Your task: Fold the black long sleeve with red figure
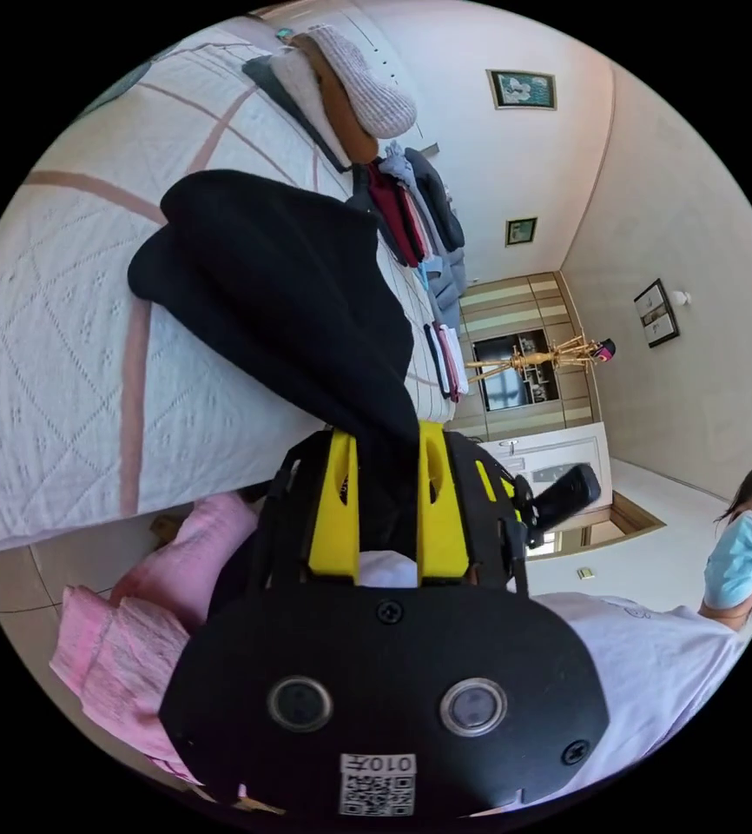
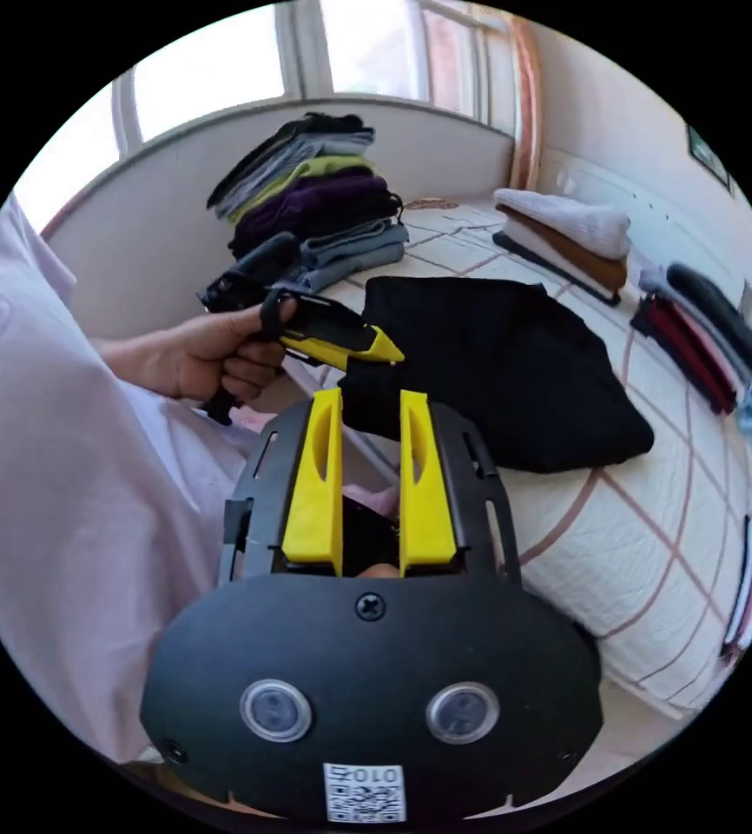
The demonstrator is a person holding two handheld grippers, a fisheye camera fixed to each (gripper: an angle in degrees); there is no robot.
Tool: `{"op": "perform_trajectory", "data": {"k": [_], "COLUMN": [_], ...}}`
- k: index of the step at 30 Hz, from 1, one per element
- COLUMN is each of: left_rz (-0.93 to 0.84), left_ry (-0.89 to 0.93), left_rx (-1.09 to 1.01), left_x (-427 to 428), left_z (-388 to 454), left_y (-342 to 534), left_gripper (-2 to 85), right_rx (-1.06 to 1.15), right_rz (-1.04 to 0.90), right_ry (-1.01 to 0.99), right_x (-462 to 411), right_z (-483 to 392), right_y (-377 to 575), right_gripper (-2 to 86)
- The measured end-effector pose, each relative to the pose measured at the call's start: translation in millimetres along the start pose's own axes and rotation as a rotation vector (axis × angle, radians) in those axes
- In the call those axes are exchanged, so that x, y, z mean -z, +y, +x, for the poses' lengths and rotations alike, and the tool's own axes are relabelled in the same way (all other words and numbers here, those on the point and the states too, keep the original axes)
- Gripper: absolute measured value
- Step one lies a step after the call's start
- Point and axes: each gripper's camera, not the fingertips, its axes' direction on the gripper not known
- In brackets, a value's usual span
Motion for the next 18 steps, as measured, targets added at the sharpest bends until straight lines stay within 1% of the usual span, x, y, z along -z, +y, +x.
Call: {"op": "perform_trajectory", "data": {"k": [2, 3, 5, 8, 14, 18], "left_rz": [-0.012, -0.009, -0.005, 0.019, 0.077, 0.105], "left_ry": [-0.008, -0.002, 0.035, 0.086, 0.119, 0.138], "left_rx": [-0.017, -0.016, -0.003, -0.006, -0.002, -0.017], "left_x": [1, 3, 8, 23, 40, 50], "left_z": [4, 5, 3, 2, 2, 2], "left_y": [-5, -7, -9, -16, -27, -35], "left_gripper": [11.9, 11.5, 10.9, 10.1, 9.0, 8.6], "right_rx": [-0.209, -0.271, -0.522, -0.725, -0.855, -0.882], "right_rz": [0.077, 0.099, 0.18, 0.277, 0.321, 0.339], "right_ry": [-0.16, -0.185, -0.328, -0.536, -0.741, -0.775], "right_x": [30, 37, 53, 52, 26, 29], "right_z": [72, 92, 170, 243, 320, 351], "right_y": [28, 38, 79, 120, 135, 133], "right_gripper": [12.4, 12.9, 14.8, 15.7, 16.3, 15.7]}}
